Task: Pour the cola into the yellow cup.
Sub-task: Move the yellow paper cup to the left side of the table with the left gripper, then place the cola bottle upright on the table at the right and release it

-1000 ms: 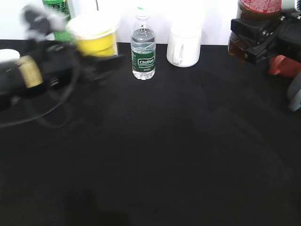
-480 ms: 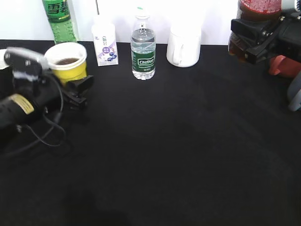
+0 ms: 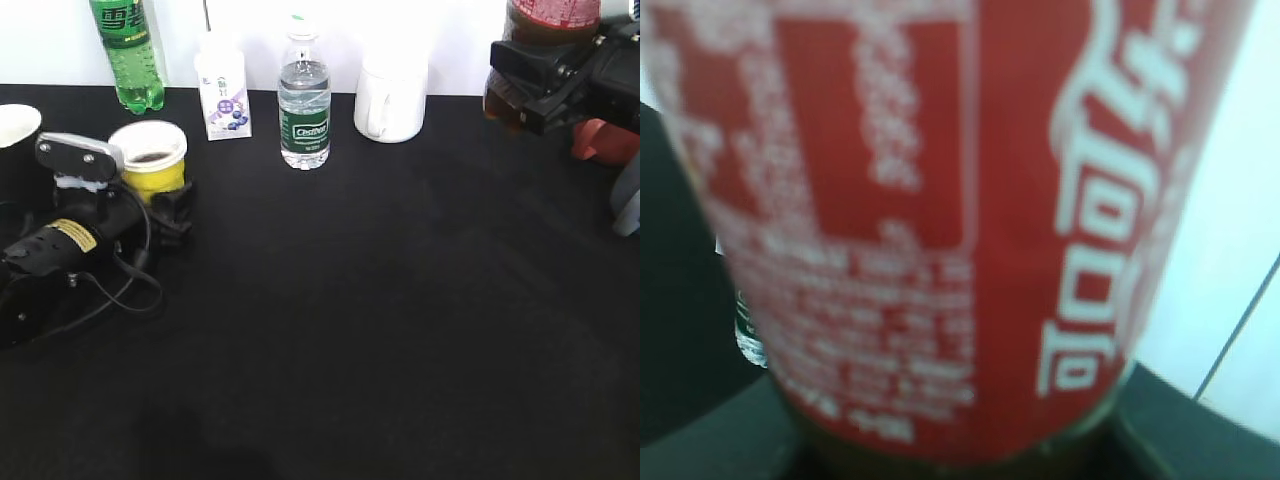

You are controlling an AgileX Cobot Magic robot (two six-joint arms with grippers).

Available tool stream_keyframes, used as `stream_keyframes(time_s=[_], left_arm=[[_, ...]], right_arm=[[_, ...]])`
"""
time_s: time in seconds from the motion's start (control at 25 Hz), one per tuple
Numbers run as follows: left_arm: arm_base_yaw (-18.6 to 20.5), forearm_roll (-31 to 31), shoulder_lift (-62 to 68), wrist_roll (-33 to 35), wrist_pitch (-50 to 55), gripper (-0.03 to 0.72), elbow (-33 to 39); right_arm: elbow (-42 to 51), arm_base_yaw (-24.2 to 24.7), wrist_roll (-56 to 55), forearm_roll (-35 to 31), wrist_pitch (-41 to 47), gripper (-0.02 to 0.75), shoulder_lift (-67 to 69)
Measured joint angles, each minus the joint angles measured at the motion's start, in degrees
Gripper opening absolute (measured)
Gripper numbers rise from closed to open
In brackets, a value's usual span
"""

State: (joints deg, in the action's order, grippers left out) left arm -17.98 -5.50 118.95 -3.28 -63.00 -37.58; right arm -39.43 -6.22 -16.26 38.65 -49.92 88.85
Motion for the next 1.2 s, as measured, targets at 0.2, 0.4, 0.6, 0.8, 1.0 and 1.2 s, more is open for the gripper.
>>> stream_keyframes(time_s=[0.2, 0.4, 0.6, 0.8, 1.0, 1.2], left_arm=[[0.0, 0.0, 0.0, 0.0, 0.3, 0.445, 0.0], [-0.1, 0.5, 0.0, 0.0, 0.8, 0.579, 0.1], [-0.1, 3.8, -0.7, 0.2, -6.5, 0.611, 7.2], [-0.1, 4.1, -4.3, 0.3, -9.7, 0.597, 16.4], [0.0, 2.8, -11.9, 0.2, -6.8, 0.594, 22.9], [0.0, -7.0, -26.3, -1.0, -6.5, 0.594, 23.4]], right_arm=[[0.0, 0.0, 0.0, 0.0, 0.0, 0.363, 0.0], [0.0, 0.0, 0.0, 0.0, 0.0, 0.363, 0.0], [0.0, 0.0, 0.0, 0.0, -0.5, 0.363, 0.0], [0.0, 0.0, -0.1, 0.0, -1.2, 0.363, 0.0], [0.0, 0.0, -7.3, 0.0, -1.3, 0.363, 2.7], [0.0, 0.0, -7.7, 0.2, -2.7, 0.363, 12.9]])
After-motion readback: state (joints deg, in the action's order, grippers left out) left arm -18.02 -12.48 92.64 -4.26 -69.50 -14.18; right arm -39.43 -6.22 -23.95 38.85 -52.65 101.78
